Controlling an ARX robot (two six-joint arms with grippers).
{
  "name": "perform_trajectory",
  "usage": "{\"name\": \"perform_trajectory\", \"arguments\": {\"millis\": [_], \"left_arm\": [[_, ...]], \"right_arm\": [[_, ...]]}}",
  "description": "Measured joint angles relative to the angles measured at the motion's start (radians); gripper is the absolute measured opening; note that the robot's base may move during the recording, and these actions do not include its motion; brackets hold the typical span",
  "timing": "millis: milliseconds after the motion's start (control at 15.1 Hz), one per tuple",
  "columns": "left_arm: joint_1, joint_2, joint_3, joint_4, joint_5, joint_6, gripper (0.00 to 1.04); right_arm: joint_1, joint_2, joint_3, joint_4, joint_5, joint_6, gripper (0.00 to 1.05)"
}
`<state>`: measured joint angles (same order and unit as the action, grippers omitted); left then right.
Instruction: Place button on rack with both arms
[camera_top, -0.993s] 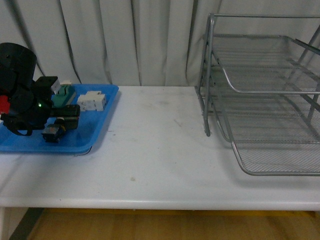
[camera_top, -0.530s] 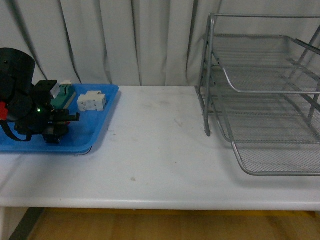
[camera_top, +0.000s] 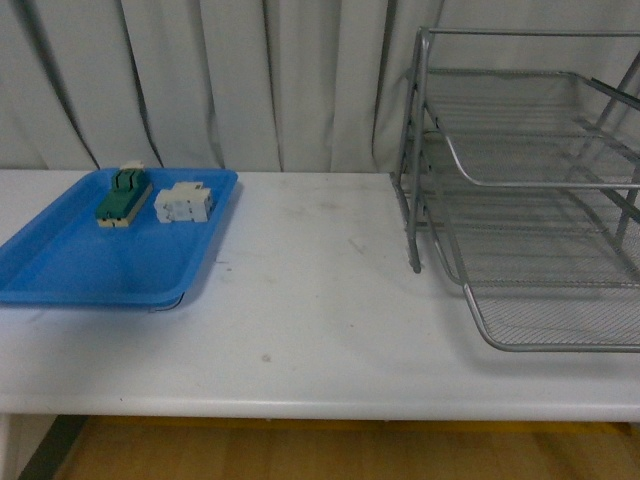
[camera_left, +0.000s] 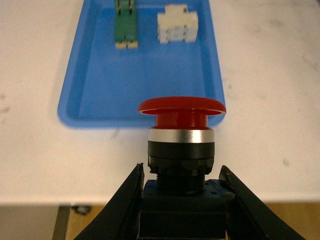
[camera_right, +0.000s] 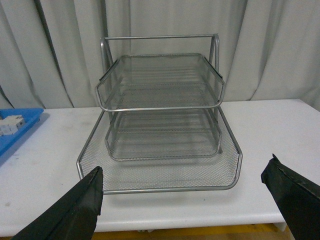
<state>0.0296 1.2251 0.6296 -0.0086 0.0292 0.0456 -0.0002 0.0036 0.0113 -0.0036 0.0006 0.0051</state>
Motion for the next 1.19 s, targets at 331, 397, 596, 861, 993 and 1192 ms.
{"name": "perform_trajectory", "arguments": {"millis": [331,397,596,861,993,1192], "left_arm": [[-0.035,-0.261,-0.085,-0.058,-0.027,0.015,0.39],[-0.032,-0.262,-0.085,-0.050,-0.031,0.015,0.39],[-0.033,-0.264,-0.085,-0.051,-0.029,0.015,0.39],[-0.033,-0.264,-0.085,-0.050,-0.029,0.015,0.39],[-0.034,-0.264,-0.085,-0.050,-0.029,0.015,0.39],[-0.034,-0.264,-0.085,-0.051,-0.029,0.015,0.38]], "right_arm": [[0.000,0.000,0.000,-0.001,0.000,0.000,0.98],[0.000,0.000,0.000,0.002,-0.001,0.000,0.98],[0.000,0.000,0.000,0.000,0.000,0.000,0.98],[0.000,0.000,0.000,0.002,0.000,0.000,0.98],[0.000,0.000,0.000,0.000,0.000,0.000,0.98],[0.000,0.000,0.000,0.000,0.000,0.000,0.98]]}}
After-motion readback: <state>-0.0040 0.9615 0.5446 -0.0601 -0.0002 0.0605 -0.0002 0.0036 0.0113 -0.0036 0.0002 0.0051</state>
